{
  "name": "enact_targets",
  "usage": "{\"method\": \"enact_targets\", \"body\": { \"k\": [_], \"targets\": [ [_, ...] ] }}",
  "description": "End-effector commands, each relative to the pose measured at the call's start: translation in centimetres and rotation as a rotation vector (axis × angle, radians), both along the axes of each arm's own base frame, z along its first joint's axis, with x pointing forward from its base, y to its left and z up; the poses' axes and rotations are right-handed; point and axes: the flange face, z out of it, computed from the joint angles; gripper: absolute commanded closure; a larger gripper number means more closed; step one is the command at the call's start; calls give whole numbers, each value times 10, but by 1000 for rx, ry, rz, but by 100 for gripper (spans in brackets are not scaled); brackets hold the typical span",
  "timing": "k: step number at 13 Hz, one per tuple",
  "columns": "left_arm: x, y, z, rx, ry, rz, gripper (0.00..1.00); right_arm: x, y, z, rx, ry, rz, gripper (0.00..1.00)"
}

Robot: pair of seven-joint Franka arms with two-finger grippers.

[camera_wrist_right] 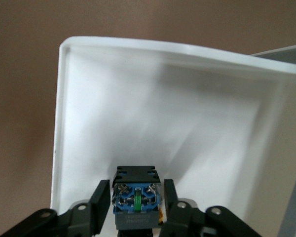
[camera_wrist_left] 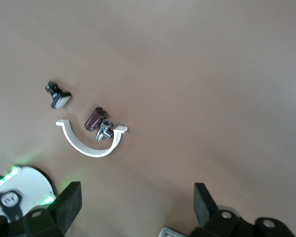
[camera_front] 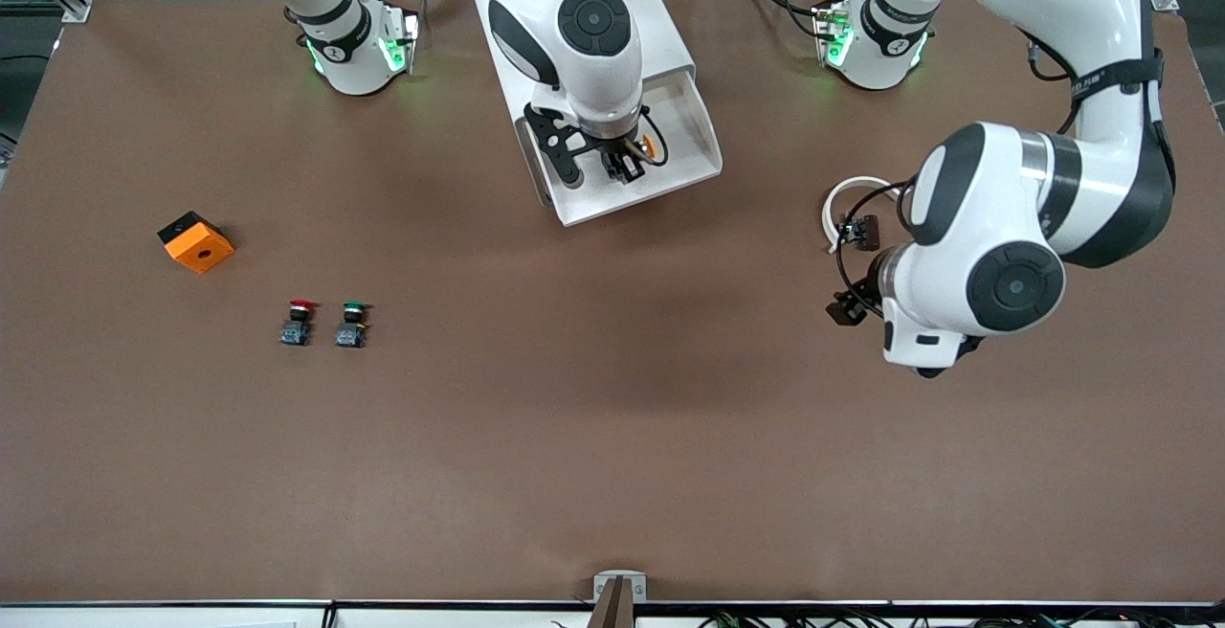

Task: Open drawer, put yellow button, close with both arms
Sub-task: 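Lower the button into the drawer and open the right gripper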

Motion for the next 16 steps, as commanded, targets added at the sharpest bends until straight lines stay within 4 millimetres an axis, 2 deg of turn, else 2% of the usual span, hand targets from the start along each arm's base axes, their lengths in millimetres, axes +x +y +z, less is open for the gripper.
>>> {"method": "enact_targets", "body": {
  "k": [1,2,4,5,6,7,9,11,14,16],
  "targets": [
    [-14,3,14,-58,-33,-191,0,3,4,8,12,3,-8,0],
    [-20,4,13,-86,-48,-242,0,4,2,17,22,-4,-9,0],
    [-37,-8,2,-126,-97,-324,0,11,-6,45,19,3,-10,0],
    [-45,-19,-10,-138,-103,-347,0,18,-15,65,4,22,1,0],
    [-56,-38,-22,-155,-109,-381,0,24,-24,82,-4,41,32,0],
    [-61,-51,-29,-166,-119,-402,0,30,-39,100,-11,63,74,0],
    [-74,-78,-51,-188,-127,-446,0,45,-85,140,17,72,172,0],
    [-85,-104,-80,-213,-143,-463,0,58,-134,167,38,98,278,0],
    [-108,-145,-93,-215,-118,-464,0,85,-218,198,98,97,423,0],
    [-129,-173,-99,-199,-106,-460,0,105,-284,209,148,97,558,0]
  ]
}}
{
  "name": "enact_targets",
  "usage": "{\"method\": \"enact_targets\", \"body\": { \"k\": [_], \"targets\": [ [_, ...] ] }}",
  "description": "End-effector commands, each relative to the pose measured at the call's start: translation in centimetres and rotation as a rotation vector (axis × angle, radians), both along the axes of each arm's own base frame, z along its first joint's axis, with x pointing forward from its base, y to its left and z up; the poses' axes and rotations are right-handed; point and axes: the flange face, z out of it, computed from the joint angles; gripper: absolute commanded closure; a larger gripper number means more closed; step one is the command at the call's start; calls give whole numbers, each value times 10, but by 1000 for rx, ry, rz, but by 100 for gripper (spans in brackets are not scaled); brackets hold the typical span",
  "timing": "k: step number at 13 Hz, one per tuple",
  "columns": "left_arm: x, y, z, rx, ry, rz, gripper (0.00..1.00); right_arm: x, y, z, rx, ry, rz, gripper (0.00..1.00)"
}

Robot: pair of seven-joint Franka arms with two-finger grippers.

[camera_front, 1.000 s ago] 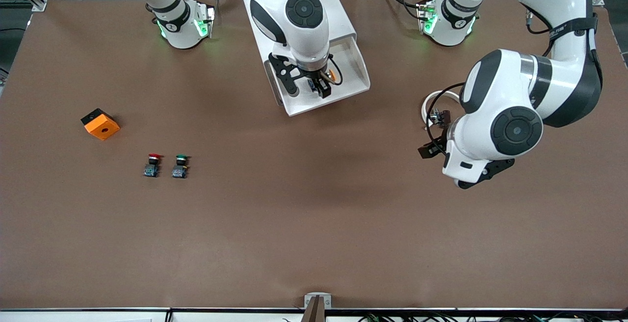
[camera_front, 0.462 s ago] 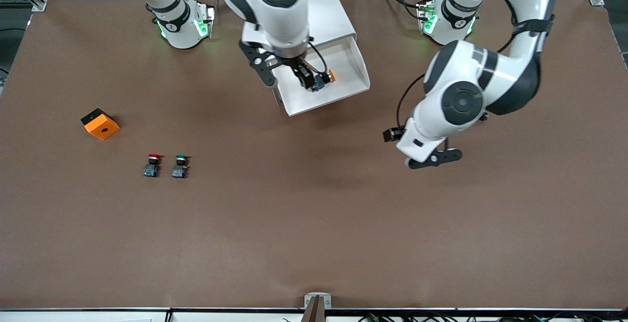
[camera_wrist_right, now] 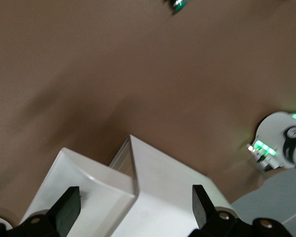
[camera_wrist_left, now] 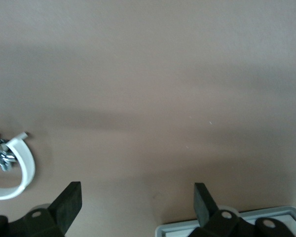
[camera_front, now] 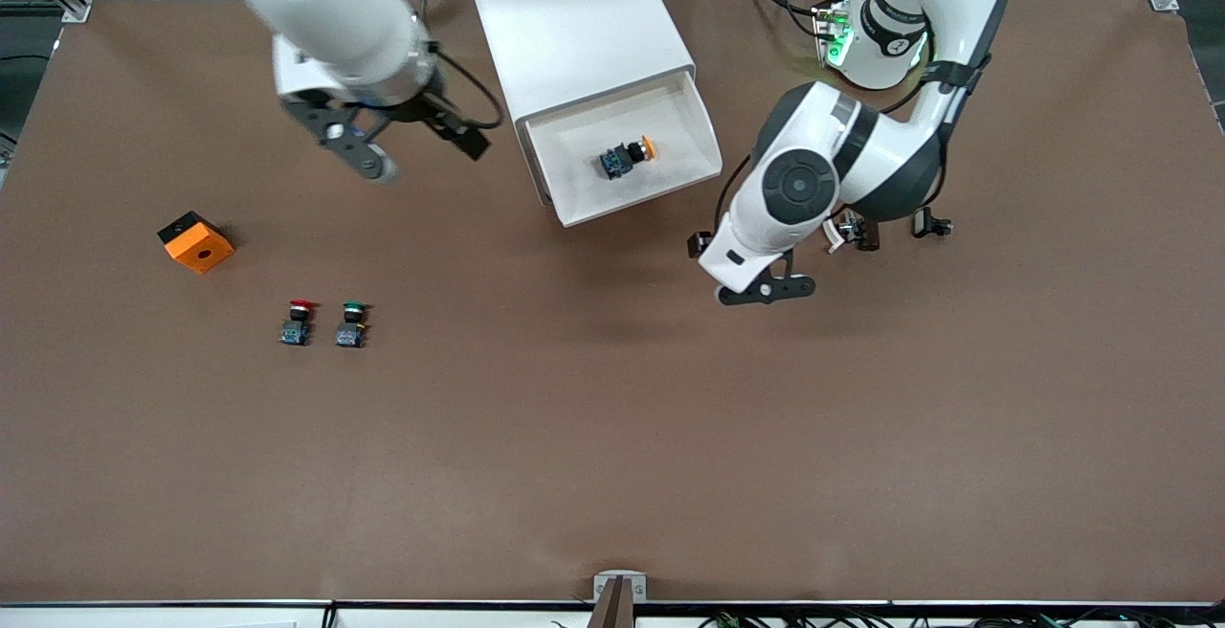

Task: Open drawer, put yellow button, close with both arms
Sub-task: 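Push the drawer shut with the left gripper while the right gripper retracts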

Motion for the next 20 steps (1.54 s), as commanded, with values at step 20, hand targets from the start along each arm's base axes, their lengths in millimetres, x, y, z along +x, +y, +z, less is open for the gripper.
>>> {"method": "enact_targets", "body": {
  "k": [20],
  "targets": [
    [-210,-155,-11,127,114,-30,0,-2,-310,15,72,-194,619,0]
  ]
}}
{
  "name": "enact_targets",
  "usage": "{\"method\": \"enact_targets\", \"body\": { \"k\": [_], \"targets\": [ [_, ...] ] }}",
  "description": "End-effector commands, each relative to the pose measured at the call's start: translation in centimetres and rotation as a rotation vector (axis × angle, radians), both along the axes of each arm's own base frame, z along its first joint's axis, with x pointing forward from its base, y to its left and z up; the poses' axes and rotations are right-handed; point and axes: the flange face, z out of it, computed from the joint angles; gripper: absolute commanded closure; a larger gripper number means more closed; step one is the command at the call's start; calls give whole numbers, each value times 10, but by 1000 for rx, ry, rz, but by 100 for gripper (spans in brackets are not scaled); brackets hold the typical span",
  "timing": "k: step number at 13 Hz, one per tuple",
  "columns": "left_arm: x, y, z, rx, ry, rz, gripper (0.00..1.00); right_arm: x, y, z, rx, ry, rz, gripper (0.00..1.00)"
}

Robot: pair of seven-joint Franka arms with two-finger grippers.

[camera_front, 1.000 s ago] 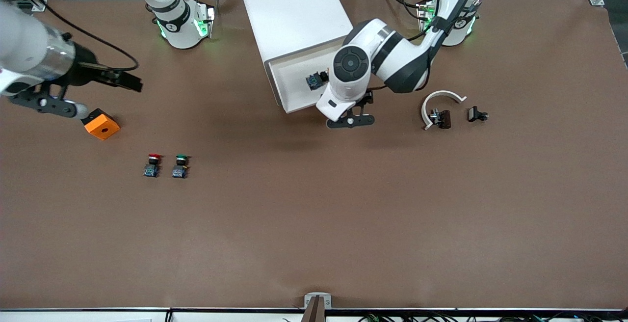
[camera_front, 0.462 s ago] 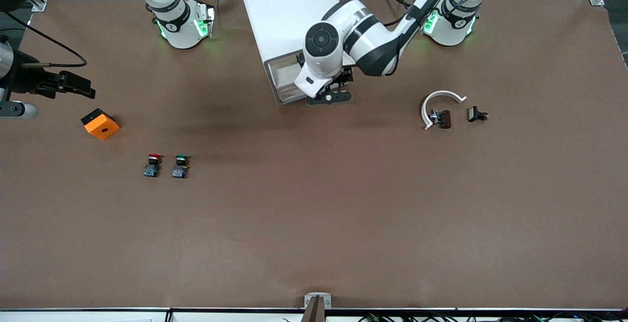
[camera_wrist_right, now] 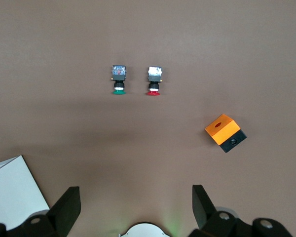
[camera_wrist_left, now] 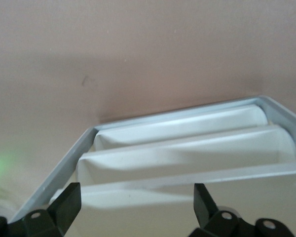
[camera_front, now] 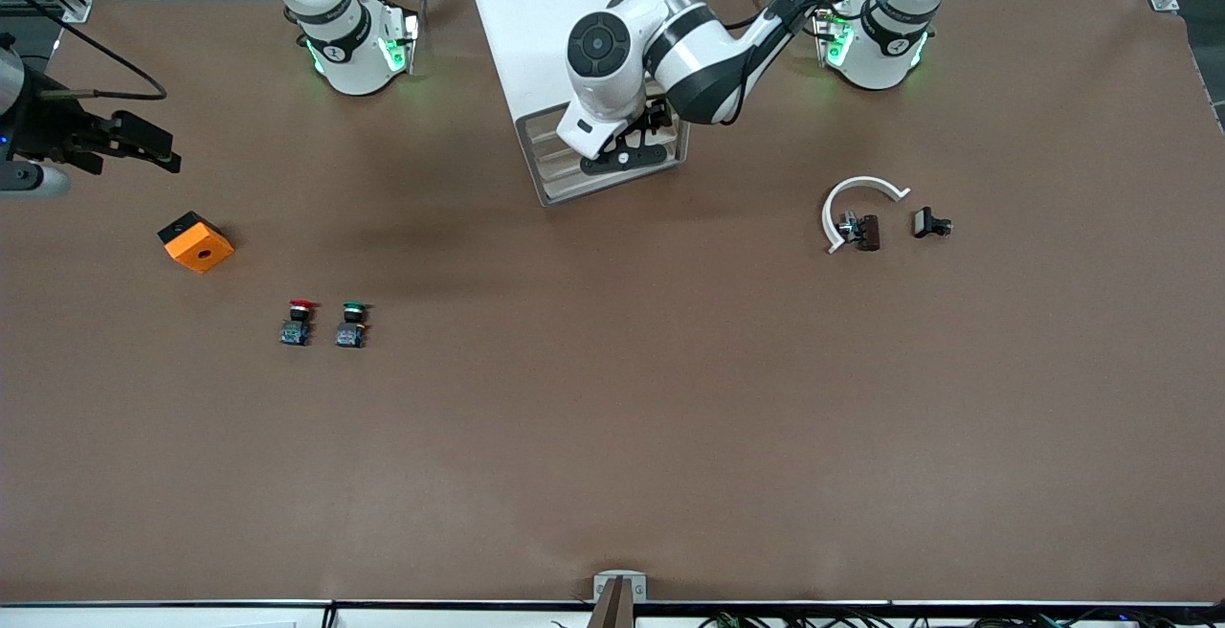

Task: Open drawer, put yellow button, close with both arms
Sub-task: 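Push the drawer shut with the left gripper while the right gripper retracts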

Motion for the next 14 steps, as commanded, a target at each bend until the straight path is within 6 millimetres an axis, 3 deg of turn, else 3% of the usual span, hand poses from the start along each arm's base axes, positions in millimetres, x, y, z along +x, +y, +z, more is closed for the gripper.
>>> {"method": "enact_targets", "body": {
  "k": [1,4,5,7,10,14],
  "targets": [
    [-20,5,-6,56,32,-22,0,-9,-3,29,-17,-32,27,0],
    [5,15,18,45,0,7,0,-10,-2,60,-19,-70,54,0],
    [25,25,27,36,-7,37,0,-9,-3,70,-31,-89,68,0],
    [84,59,45,7,-30,135,0,-11,-6,71,-22,-76,61,0],
    [162,133,69,47,-136,244,0,-11,-4,72,-27,-83,66,0],
    [232,234,112,61,-239,399,0,-10,-3,72,-29,-85,67,0]
  ]
}}
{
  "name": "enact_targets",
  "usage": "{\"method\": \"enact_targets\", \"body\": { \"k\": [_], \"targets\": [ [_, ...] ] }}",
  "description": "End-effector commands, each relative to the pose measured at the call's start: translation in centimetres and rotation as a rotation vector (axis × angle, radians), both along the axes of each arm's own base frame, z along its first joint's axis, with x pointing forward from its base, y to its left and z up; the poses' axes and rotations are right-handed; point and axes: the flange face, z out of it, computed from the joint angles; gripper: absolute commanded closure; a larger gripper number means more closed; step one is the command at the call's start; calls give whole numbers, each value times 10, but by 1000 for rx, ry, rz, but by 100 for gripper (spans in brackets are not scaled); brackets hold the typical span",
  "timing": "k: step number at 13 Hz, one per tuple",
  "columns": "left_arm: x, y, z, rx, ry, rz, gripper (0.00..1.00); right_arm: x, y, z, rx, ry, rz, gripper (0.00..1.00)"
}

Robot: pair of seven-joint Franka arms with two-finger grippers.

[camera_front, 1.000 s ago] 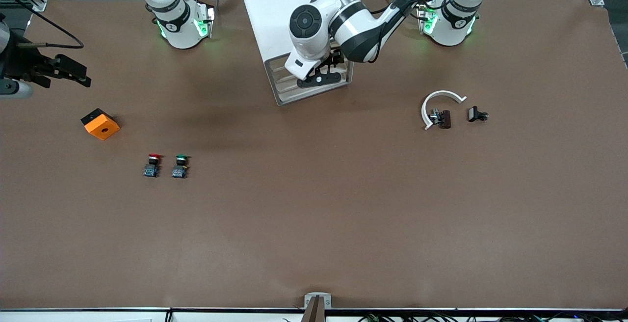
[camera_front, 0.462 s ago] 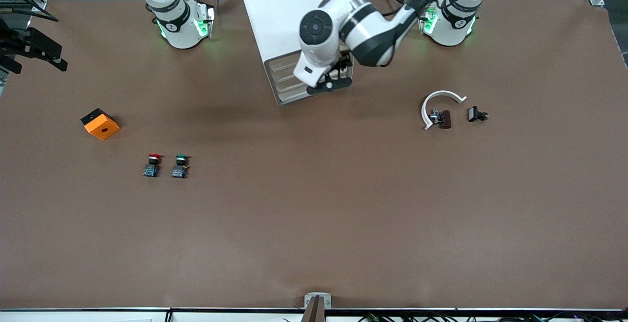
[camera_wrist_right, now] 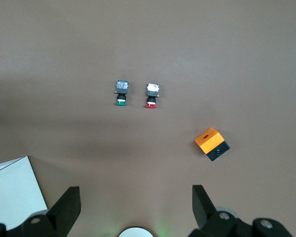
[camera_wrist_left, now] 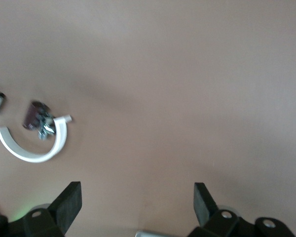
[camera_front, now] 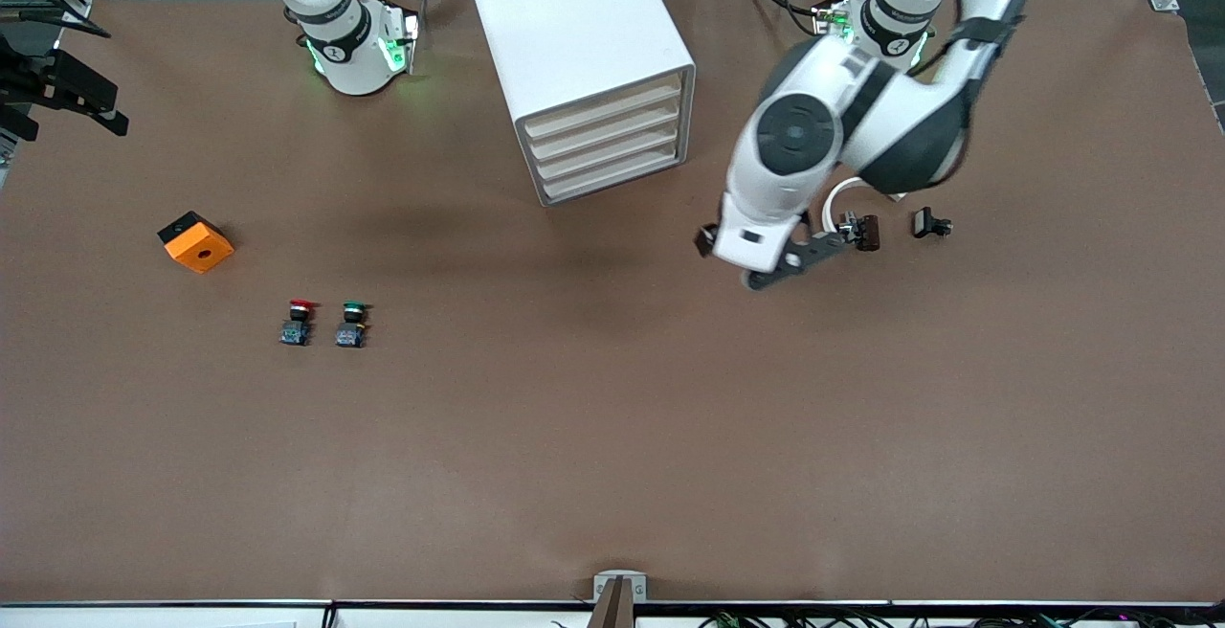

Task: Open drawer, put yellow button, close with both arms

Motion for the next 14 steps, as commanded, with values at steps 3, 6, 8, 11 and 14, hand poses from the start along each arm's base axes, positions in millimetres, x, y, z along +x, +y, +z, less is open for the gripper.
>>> {"method": "enact_targets", "body": {
  "k": [3,6,8,11,14],
  "targets": [
    [34,122,83,10,-59,142,0,2,-1,4,-20,-2,15,0],
    [20,174,131,26,-65,65,0,2,-1,4,-23,-5,15,0],
    [16,210,155,21,-54,-2,0,2,-1,4,-23,-5,13,0],
    [13,258,175,6,-11,-108,0,1,-1,5,-24,-7,15,0],
    [5,270,190,4,-8,-200,0,2,2,3,-24,-4,20,0]
  ]
}}
